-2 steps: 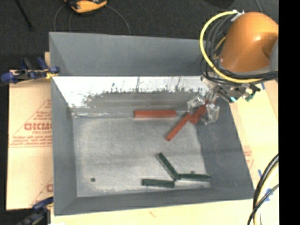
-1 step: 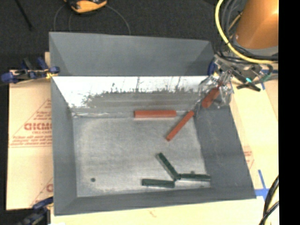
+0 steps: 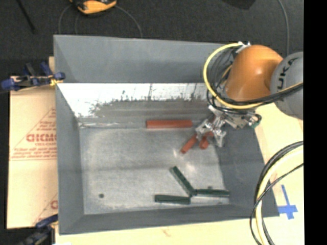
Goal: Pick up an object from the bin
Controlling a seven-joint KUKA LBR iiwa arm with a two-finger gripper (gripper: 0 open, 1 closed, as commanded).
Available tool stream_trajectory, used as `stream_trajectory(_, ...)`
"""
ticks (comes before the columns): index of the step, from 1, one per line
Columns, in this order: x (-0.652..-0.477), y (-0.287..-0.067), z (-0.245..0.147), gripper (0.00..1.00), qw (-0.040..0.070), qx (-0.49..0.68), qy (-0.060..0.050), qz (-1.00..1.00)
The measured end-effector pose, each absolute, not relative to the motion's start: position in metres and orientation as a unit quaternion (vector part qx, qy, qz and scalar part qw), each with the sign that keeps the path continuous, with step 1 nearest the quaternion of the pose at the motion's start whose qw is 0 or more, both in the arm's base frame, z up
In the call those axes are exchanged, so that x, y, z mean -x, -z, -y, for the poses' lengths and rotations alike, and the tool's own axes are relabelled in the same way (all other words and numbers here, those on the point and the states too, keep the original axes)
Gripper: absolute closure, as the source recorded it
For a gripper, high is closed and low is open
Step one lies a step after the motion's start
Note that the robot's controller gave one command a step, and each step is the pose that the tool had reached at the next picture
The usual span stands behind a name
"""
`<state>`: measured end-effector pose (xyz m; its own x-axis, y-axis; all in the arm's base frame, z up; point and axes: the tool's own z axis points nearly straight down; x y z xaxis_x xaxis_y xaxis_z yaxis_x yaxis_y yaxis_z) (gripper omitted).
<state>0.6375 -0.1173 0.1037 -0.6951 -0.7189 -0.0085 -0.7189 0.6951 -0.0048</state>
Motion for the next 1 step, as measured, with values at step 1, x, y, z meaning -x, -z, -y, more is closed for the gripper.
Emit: stream_trajectory(1, -0.6390, -0.0817, 0.1191, 0.00, 0.006, 0.388, 0.002, -0.921)
